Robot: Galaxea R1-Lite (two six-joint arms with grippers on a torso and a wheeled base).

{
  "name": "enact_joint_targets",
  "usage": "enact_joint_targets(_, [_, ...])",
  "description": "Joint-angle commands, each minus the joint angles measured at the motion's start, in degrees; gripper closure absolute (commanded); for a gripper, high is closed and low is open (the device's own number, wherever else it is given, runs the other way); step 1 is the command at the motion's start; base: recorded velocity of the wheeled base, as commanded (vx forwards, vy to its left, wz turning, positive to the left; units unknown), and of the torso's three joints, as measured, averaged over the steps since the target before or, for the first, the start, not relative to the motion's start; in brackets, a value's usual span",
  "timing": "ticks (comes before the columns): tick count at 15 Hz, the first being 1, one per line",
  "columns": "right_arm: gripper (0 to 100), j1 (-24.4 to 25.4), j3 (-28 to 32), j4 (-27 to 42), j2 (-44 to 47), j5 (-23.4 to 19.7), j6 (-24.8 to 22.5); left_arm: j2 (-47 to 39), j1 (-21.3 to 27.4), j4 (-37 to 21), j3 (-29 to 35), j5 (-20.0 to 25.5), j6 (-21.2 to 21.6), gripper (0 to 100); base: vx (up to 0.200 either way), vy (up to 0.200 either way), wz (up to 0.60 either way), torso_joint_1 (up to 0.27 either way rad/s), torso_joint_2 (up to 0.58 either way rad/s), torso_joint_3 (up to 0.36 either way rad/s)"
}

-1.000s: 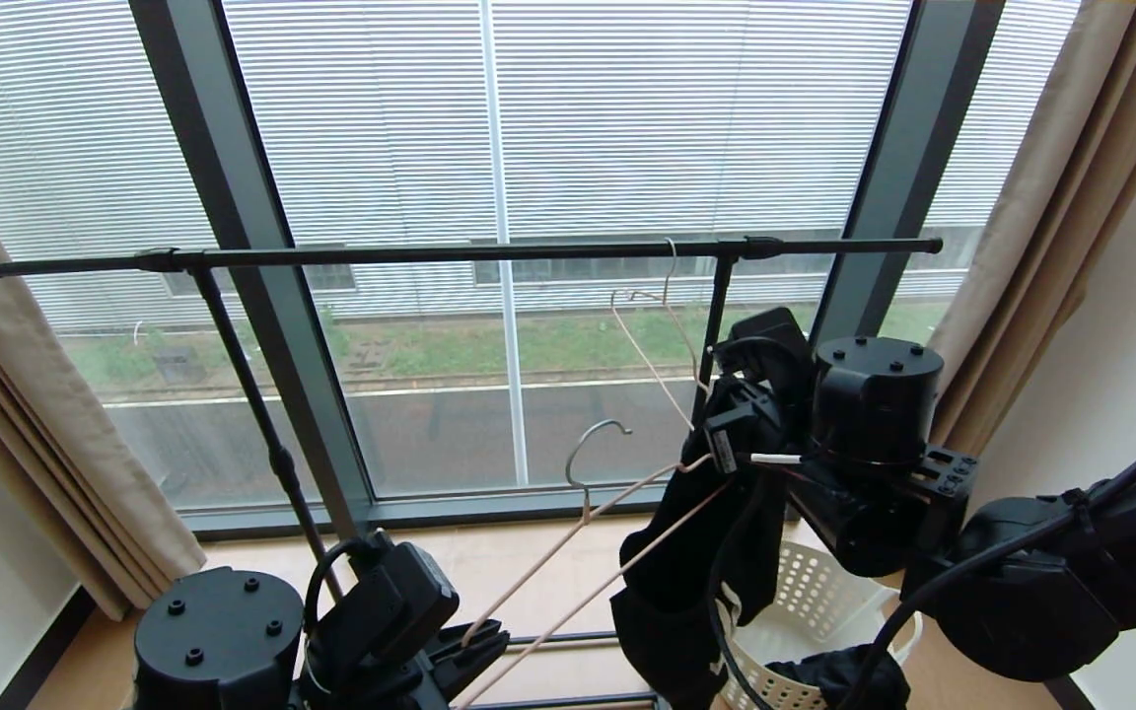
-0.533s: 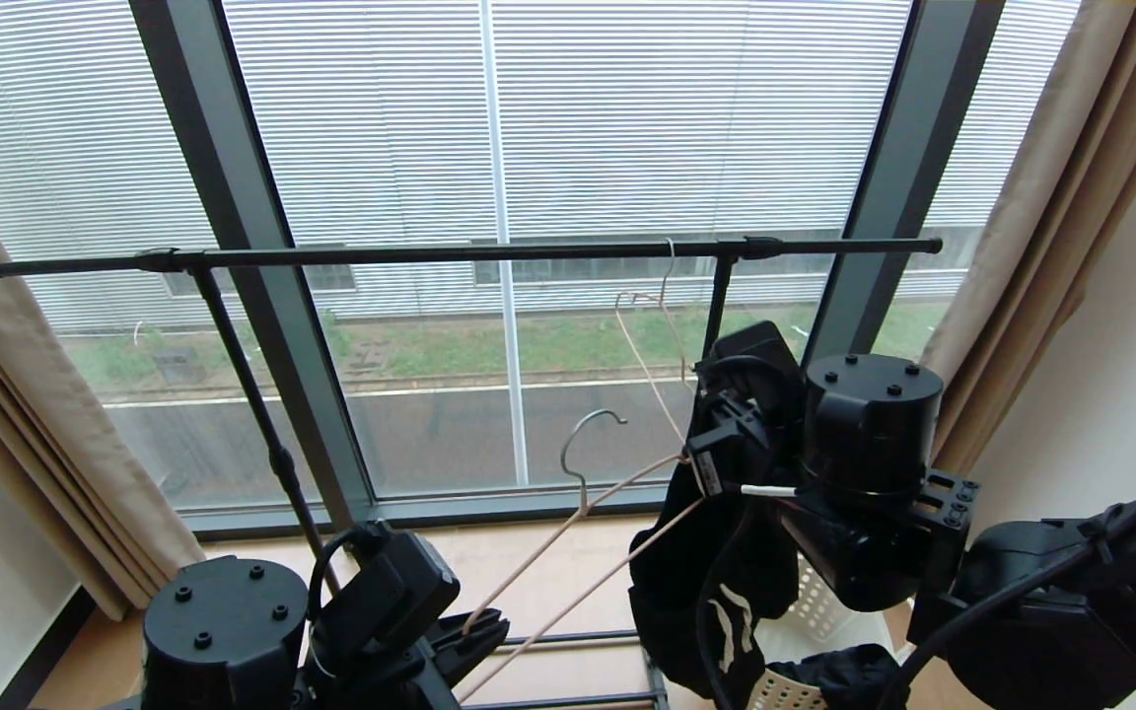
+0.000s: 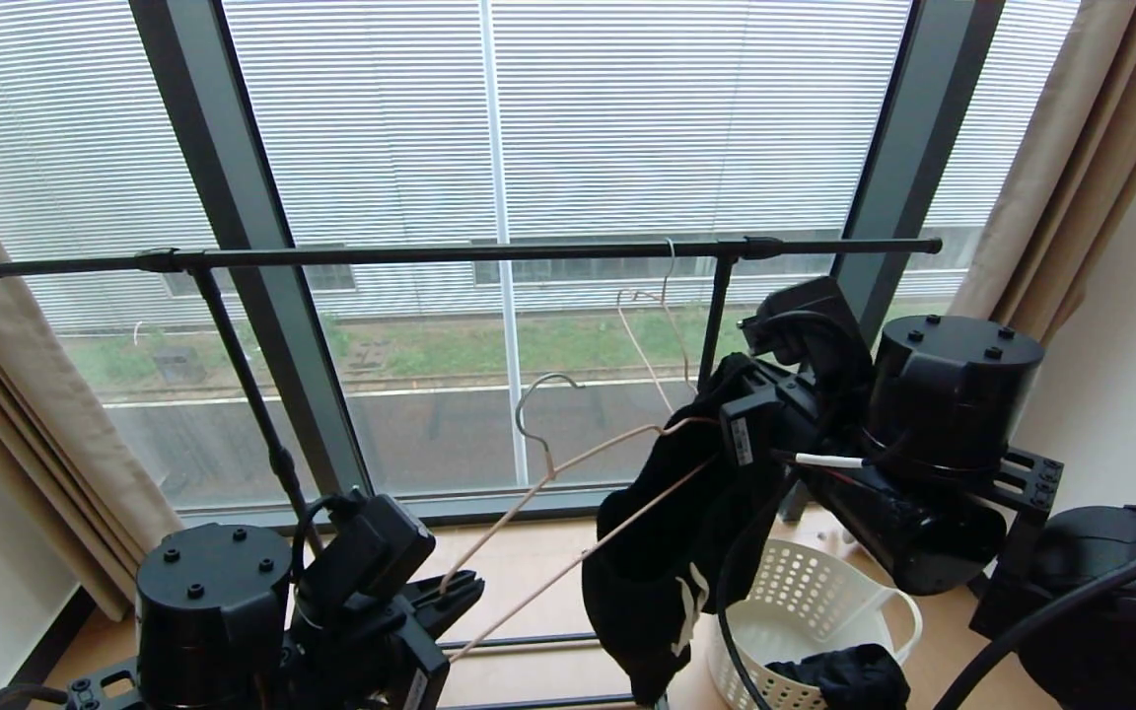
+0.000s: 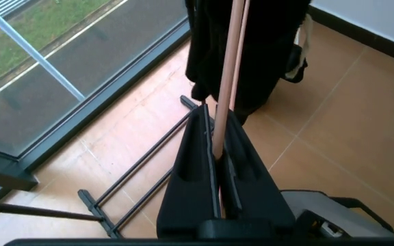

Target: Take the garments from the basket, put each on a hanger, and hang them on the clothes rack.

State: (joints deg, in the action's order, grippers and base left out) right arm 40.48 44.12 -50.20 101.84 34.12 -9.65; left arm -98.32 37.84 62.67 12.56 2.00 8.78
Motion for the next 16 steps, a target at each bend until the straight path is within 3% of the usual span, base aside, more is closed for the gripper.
enact_joint_targets(1, [100, 0.0, 0.6, -0.3, 1.1, 0.0, 0.0, 0.3, 1.9, 0.0, -0.7, 0.0, 0.1, 100, 0.000, 0.000, 0.00, 0.000, 0.00, 0.000])
enact_joint_targets(6, [100, 0.1, 1.8, -0.2, 2.7, 0.0, 0.3, 3.1, 3.8, 0.0, -2.4, 4.4, 0.2, 100, 0.000, 0.000, 0.00, 0.000, 0.00, 0.000])
enact_joint_targets(12, [100, 5.9, 0.4, -0.3, 1.7, 2.3, 1.1, -0.4, 3.4, 0.1, -1.2, 3.3, -0.3, 100, 0.000, 0.000, 0.00, 0.000, 0.00, 0.000])
enact_joint_targets(16, [100, 7.2, -1.4, -0.3, -1.9, 2.9, 1.0, -0.4, -0.4, 0.1, -0.6, 2.3, 0.2, 100, 0.000, 0.000, 0.00, 0.000, 0.00, 0.000])
